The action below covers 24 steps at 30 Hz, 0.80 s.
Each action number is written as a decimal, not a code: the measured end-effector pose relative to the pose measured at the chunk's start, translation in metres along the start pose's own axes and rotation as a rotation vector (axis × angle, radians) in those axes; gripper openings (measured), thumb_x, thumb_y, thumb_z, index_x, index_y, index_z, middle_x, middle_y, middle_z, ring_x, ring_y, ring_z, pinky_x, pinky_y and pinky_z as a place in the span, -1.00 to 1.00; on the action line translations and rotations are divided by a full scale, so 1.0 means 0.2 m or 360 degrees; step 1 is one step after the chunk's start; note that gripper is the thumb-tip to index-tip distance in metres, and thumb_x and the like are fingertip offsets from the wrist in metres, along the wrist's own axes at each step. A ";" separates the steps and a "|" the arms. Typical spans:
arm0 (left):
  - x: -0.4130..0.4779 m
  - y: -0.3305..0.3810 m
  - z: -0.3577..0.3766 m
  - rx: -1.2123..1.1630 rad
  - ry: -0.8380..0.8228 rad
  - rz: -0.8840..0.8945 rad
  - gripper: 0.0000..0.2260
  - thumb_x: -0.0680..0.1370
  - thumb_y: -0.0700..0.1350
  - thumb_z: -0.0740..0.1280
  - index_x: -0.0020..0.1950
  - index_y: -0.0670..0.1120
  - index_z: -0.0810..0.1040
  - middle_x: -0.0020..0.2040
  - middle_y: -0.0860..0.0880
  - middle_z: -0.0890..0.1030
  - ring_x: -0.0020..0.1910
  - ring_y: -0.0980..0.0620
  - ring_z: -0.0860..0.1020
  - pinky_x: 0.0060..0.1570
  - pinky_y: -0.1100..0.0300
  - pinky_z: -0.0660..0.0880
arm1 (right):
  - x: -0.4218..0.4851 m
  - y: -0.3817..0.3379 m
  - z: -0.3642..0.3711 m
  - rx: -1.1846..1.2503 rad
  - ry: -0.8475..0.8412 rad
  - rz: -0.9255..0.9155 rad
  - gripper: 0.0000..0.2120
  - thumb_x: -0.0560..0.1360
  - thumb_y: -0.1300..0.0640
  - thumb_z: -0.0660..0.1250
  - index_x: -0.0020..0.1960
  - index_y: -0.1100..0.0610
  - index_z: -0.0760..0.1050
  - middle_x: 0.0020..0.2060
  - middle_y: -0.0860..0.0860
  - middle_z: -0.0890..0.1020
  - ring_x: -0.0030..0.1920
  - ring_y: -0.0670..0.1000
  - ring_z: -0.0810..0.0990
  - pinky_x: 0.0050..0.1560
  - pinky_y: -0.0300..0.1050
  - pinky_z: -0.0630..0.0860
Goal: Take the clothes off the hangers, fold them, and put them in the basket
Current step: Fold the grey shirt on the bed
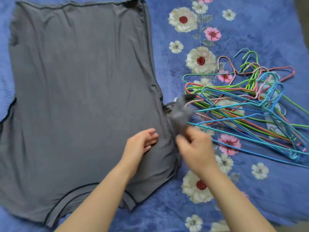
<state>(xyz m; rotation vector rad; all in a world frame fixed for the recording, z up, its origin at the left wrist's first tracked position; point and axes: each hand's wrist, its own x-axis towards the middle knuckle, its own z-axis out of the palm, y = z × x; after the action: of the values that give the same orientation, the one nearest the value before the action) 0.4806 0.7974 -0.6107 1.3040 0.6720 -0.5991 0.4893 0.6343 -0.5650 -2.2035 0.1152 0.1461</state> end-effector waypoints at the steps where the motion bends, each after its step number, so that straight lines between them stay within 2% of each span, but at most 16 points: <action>1: 0.02 0.03 -0.04 -0.0354 0.0009 -0.0179 -0.71 0.65 -0.07 0.10 0.12 -0.08 0.61 0.06 -0.08 0.66 0.02 0.01 0.62 0.18 0.09 0.46 | -0.05 -0.01 0.05 -0.0258 -0.0222 -0.0178 -0.77 0.40 0.07 0.19 0.00 -0.02 0.53 -0.48 0.05 0.51 -0.46 0.02 0.41 -0.38 -0.10 0.35; 2: 0.05 0.05 -0.09 -0.0616 0.0008 -0.0319 -0.59 0.65 0.05 0.05 0.09 -0.11 0.63 0.06 -0.14 0.66 0.00 -0.06 0.64 0.12 0.07 0.48 | -0.09 0.00 0.08 -0.0491 -0.0476 -0.0329 -0.56 0.41 -0.01 0.14 0.28 -0.14 0.45 -0.41 0.10 0.59 -0.40 0.11 0.52 -0.35 -0.07 0.41; 3: 0.07 0.07 -0.14 -0.0750 -0.0009 -0.0378 -0.48 0.64 0.14 0.01 0.07 -0.17 0.65 0.07 -0.21 0.66 0.01 -0.13 0.65 0.10 0.03 0.50 | -0.13 0.01 0.11 -0.0681 -0.0672 -0.0423 -0.43 0.42 -0.07 0.10 0.44 -0.19 0.31 -0.33 0.11 0.64 -0.30 0.16 0.59 -0.30 -0.04 0.45; 5: 0.07 0.10 -0.21 -0.0794 -0.0118 -0.0416 -0.35 0.61 0.27 0.00 0.16 -0.24 0.61 0.12 -0.28 0.64 0.10 -0.23 0.63 0.13 -0.07 0.50 | -0.19 0.04 0.15 -0.0820 -0.0871 -0.0555 -0.33 0.42 -0.16 0.04 0.54 -0.15 0.17 -0.23 0.08 0.67 -0.16 0.19 0.62 -0.22 -0.02 0.45; 6: 0.07 0.10 -0.22 -0.0740 -0.0146 -0.0425 -0.36 0.59 0.28 0.04 0.19 -0.25 0.59 0.13 -0.28 0.63 0.13 -0.23 0.61 0.16 -0.09 0.49 | -0.20 0.07 0.16 -0.0768 -0.0871 -0.0505 -0.33 0.41 -0.18 0.03 0.53 -0.12 0.20 -0.23 0.05 0.67 -0.15 0.18 0.62 -0.20 -0.02 0.45; 8: 0.08 0.08 -0.22 -0.0458 -0.0096 -0.0350 -0.54 0.59 0.15 0.22 0.20 -0.21 0.60 0.14 -0.24 0.64 0.12 -0.17 0.62 0.20 -0.09 0.50 | -0.23 0.13 0.15 -0.0642 -0.0688 -0.0366 -0.42 0.41 -0.17 0.11 0.42 -0.09 0.36 -0.34 -0.04 0.61 -0.22 0.14 0.61 -0.24 -0.06 0.45; 9: 0.08 0.07 -0.21 -0.0222 -0.0041 -0.0217 -0.69 0.58 0.02 0.30 0.16 -0.17 0.62 0.14 -0.20 0.65 0.09 -0.11 0.64 0.21 -0.08 0.51 | -0.23 0.17 0.14 -0.0612 -0.0517 -0.0282 -0.50 0.41 -0.16 0.18 0.33 -0.07 0.40 -0.39 -0.12 0.51 -0.25 0.10 0.59 -0.28 -0.12 0.42; 11: 0.08 0.04 -0.21 0.0225 0.0187 0.0121 -0.89 0.58 -0.17 0.35 0.04 -0.06 0.66 0.04 -0.09 0.70 -0.01 0.01 0.64 0.17 -0.02 0.54 | -0.23 0.23 0.12 -0.0592 -0.0306 -0.0041 -0.54 0.40 -0.12 0.35 0.25 -0.03 0.37 -0.28 -0.23 0.37 -0.17 0.06 0.56 -0.23 -0.17 0.34; 13: 0.03 0.03 -0.22 0.0219 0.0369 0.0333 -0.86 0.59 -0.22 0.33 -0.04 -0.01 0.65 -0.08 0.02 0.71 -0.08 0.09 0.62 0.05 0.10 0.56 | -0.23 0.28 0.12 -0.0563 -0.0306 0.0180 -0.40 0.35 -0.11 0.48 0.28 0.03 0.32 -0.07 -0.17 0.40 0.00 0.05 0.54 -0.10 -0.11 0.40; 15: -0.02 0.02 -0.25 0.0109 0.0495 0.0373 -0.84 0.59 -0.22 0.32 -0.04 0.00 0.64 -0.10 0.07 0.71 -0.08 0.11 0.63 -0.01 0.17 0.55 | -0.24 0.30 0.13 -0.0586 -0.0355 0.0269 -0.31 0.31 -0.16 0.50 0.30 0.04 0.29 0.06 -0.10 0.42 0.09 0.04 0.51 0.00 -0.05 0.46; 17: -0.04 -0.03 -0.31 0.0167 0.0517 0.0262 -0.86 0.60 -0.20 0.31 -0.02 0.00 0.64 -0.09 0.08 0.71 -0.02 0.07 0.64 -0.01 0.18 0.55 | -0.26 0.31 0.15 -0.0622 -0.0430 0.0301 -0.30 0.29 -0.23 0.47 0.27 0.02 0.28 0.08 -0.09 0.44 0.11 0.03 0.51 0.03 -0.02 0.48; 19: -0.05 -0.07 -0.35 0.0209 0.0409 0.0168 -0.88 0.60 -0.19 0.31 0.04 -0.03 0.62 -0.06 0.08 0.71 0.03 0.04 0.64 0.01 0.19 0.54 | -0.28 0.30 0.18 -0.0691 -0.0482 0.0286 -0.34 0.29 -0.27 0.44 0.22 0.01 0.28 0.08 -0.08 0.46 0.12 0.06 0.51 0.03 -0.01 0.47; 22: -0.03 -0.04 -0.38 0.0198 0.0385 0.0216 -0.79 0.60 -0.19 0.32 0.22 -0.04 0.58 0.08 0.03 0.69 0.13 0.05 0.62 0.19 0.09 0.52 | -0.27 0.29 0.20 -0.0784 -0.0501 0.0284 -0.35 0.29 -0.29 0.42 0.21 0.00 0.27 0.06 -0.06 0.49 0.14 0.08 0.52 -0.01 -0.02 0.44; 24: -0.02 -0.01 -0.41 0.0268 0.0417 0.0307 -0.75 0.59 -0.15 0.34 0.22 0.10 0.56 0.12 0.04 0.67 0.13 0.09 0.61 0.24 0.05 0.50 | -0.27 0.29 0.20 -0.0783 -0.0521 0.0325 -0.34 0.30 -0.32 0.40 0.21 0.00 0.26 0.06 -0.06 0.49 0.13 0.07 0.52 -0.01 -0.02 0.45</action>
<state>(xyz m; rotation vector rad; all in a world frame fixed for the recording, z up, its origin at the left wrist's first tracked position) 0.4671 0.8784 -0.6200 1.6021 0.7092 -0.3354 0.4256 0.6335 -0.6277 -2.6145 0.1313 0.7105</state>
